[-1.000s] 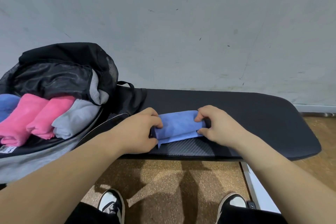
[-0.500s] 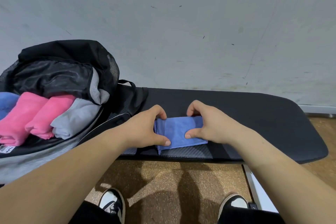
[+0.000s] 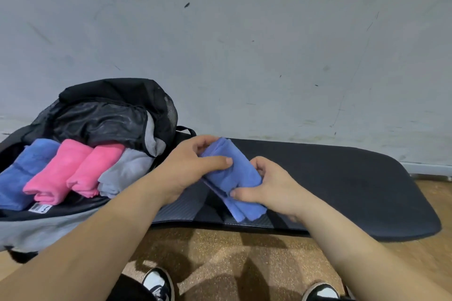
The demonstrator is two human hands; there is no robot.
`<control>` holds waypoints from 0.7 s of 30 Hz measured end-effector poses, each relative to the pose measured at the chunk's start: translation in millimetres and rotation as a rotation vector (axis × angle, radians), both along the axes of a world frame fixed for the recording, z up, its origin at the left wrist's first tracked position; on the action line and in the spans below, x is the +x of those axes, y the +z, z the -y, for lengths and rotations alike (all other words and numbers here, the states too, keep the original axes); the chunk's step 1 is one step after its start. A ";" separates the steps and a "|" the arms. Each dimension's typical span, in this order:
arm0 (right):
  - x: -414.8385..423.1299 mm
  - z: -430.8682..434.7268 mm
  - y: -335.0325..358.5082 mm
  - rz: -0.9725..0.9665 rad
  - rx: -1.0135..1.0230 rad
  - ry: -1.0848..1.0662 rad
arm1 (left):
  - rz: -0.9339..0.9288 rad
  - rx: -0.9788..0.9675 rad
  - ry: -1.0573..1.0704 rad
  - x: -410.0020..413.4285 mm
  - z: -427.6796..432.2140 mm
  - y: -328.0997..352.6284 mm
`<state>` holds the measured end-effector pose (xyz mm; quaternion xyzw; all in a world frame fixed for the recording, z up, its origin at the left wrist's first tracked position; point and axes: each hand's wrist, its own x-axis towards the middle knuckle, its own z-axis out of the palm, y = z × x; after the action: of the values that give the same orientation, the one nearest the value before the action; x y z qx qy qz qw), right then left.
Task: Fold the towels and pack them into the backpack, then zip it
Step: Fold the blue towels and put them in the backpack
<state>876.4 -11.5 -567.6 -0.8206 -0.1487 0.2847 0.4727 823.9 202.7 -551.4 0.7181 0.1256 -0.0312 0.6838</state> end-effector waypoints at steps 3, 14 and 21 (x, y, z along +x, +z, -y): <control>-16.6 -20.0 17.8 -0.138 0.207 -0.174 | -0.070 -0.311 0.023 -9.3 -3.1 12.8; -68.9 -115.1 53.7 -0.270 0.412 -0.153 | -0.058 -0.377 0.169 -80.3 -66.9 36.7; -45.1 -207.4 25.7 0.011 0.116 -0.266 | -0.181 0.233 0.535 -111.8 -177.1 33.1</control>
<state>831.3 195.9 -541.9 -0.8058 -0.0574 0.2060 0.5522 712.1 379.8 -518.3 0.7274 0.3735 0.1005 0.5669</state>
